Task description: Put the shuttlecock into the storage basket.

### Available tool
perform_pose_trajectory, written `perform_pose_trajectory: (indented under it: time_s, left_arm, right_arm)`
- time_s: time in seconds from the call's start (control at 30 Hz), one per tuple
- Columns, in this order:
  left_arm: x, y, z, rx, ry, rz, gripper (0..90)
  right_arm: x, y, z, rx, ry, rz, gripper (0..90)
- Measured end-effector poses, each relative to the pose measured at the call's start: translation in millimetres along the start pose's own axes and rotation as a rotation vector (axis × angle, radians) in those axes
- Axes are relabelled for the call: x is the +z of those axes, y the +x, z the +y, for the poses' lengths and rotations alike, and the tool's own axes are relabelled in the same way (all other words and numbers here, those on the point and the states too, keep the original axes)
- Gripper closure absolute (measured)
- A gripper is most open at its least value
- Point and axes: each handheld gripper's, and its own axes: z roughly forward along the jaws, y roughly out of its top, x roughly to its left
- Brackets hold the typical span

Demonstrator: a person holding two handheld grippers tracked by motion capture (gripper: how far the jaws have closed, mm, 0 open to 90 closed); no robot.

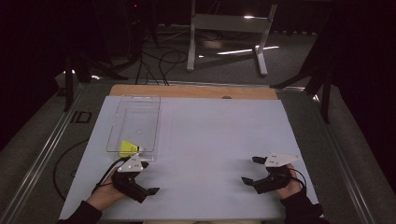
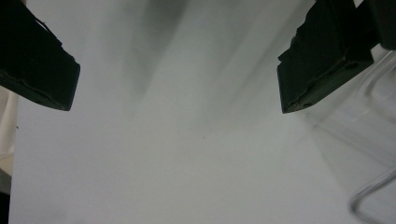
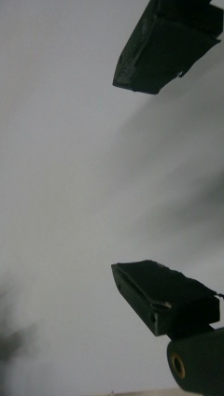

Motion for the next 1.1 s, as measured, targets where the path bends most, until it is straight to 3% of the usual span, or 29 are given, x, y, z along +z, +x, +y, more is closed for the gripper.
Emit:
perform_pose_trajectory:
  time_s: [0.13, 0.3, 0.5, 0.63, 0.97, 1.1]
  left_arm:
    - [-2.6, 1.9, -6.3, -0.036, -0.029, 0.023, 0.3]
    - [-2.5, 1.7, -13.1, -0.064, -0.031, 0.058, 0.3]
    - [-3.6, 3.6, -24.4, -0.11, -0.089, 0.08, 0.3]
    - [-3.1, 1.8, -27.3, -0.112, -0.096, 0.084, 0.3]
    - [0.6, -2.2, -32.4, -0.107, -0.117, 0.172, 0.3]
    - [2.5, -0.3, -33.9, -0.127, -0.127, 0.159, 0.3]
  right_arm:
    - [-2.9, 1.5, -3.6, 0.008, 0.0, -0.002, 9.8]
    - [-7.0, 1.0, -5.4, 0.016, -0.012, -0.013, 9.8]
    - [-4.1, -0.2, -6.9, 0.016, -0.004, -0.016, 9.8]
    - [-0.6, -0.7, -7.7, 0.016, 0.002, -0.013, 9.8]
    - [8.1, 1.6, -8.4, 0.014, 0.011, -0.002, 9.8]
    - [10.6, 1.2, -10.0, 0.016, 0.016, 0.0, 9.8]
